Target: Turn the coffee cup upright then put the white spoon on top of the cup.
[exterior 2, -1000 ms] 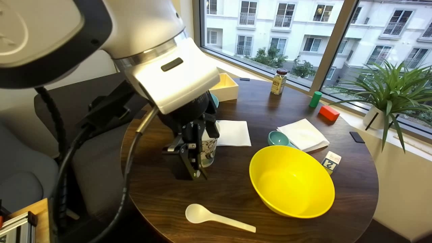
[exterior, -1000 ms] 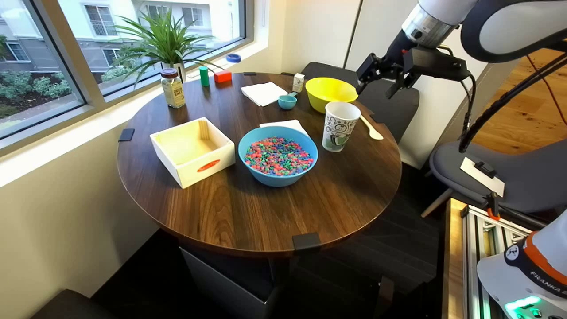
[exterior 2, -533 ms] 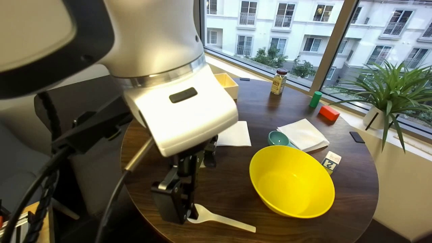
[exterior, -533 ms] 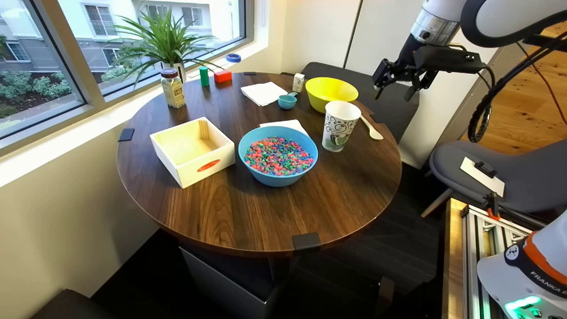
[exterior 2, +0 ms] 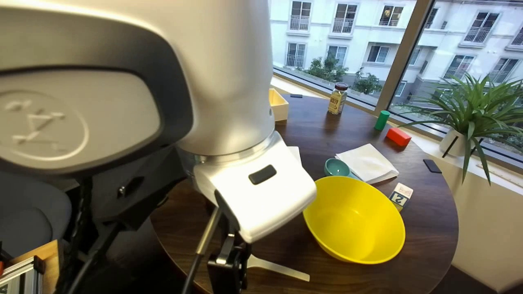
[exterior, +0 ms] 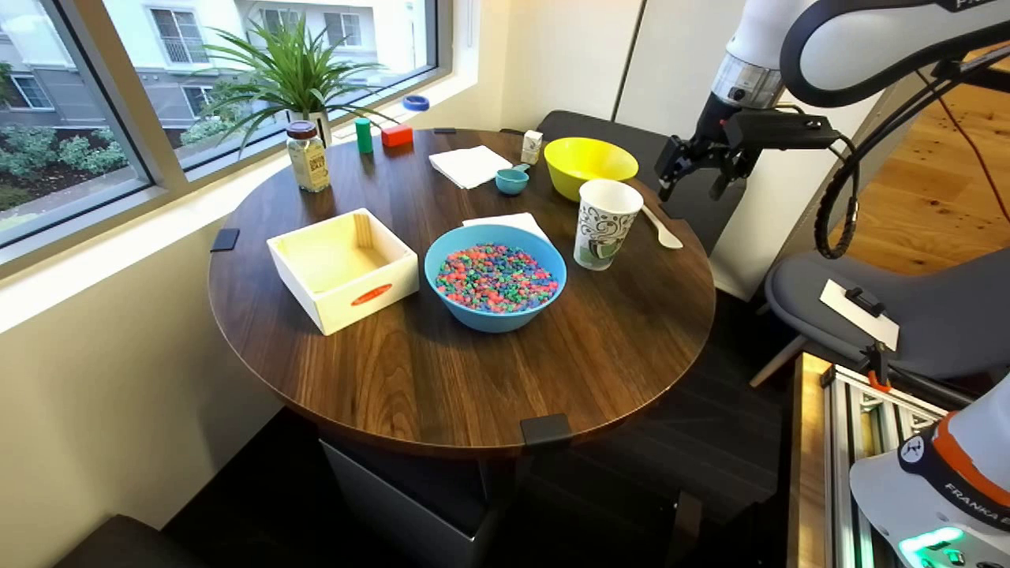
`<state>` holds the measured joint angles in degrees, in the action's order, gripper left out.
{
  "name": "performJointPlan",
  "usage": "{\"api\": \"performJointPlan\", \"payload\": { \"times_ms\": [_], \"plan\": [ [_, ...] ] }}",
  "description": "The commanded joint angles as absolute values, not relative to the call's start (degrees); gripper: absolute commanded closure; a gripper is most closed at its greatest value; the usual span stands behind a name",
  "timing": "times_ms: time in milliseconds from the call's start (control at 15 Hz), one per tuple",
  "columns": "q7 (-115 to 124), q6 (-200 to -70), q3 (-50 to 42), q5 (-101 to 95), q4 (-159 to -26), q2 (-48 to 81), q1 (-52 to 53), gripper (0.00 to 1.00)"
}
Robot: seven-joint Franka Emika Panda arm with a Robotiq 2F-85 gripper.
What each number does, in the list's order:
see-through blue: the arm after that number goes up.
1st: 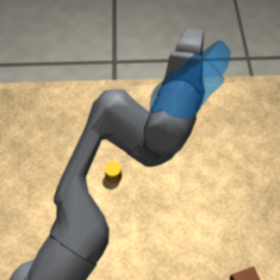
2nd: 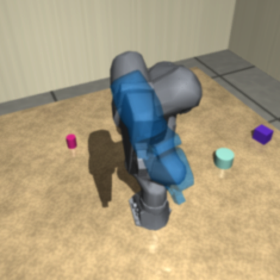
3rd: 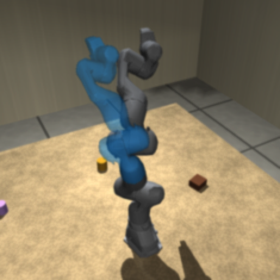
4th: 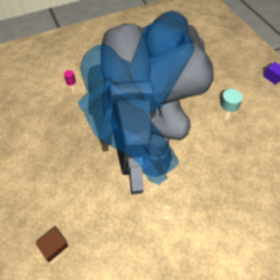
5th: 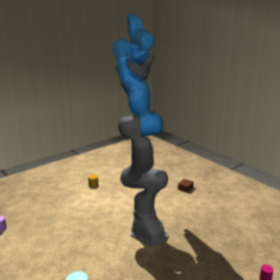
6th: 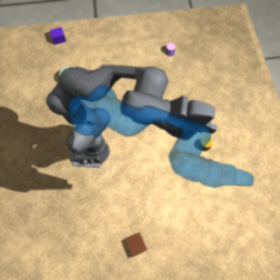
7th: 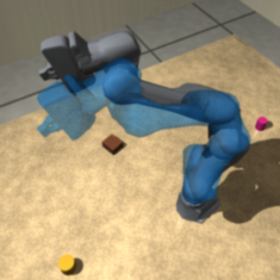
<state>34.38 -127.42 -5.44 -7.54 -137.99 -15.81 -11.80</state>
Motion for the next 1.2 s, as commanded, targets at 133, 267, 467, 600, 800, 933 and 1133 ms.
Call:
{"api": "performJointPlan", "payload": {
  "times_ms": [133, 267, 467, 600, 800, 933, 1133],
  "plan": [
    [30.0, -129.2, -6.2, -4.8, -135.0, -9.5, -11.6, 0.0],
    [29.9, -129.5, -6.3, -4.3, -134.1, -7.9, -11.4, 0.0],
    [29.4, -129.6, -6.4, -3.0, -133.0, -6.0, -11.0, 0.0],
    [29.2, -129.6, -6.5, -2.1, -132.5, -4.8, -10.8, 0.0],
    [29.0, -129.9, -6.6, -1.1, -132.1, -3.7, -10.7, 0.0],
    [28.8, -130.1, -6.7, -0.6, -131.8, -3.2, -10.7, 0.16],
    [28.7, -130.3, -6.8, -0.2, -131.6, -2.6, -10.7, 0.38]
  ]
}}
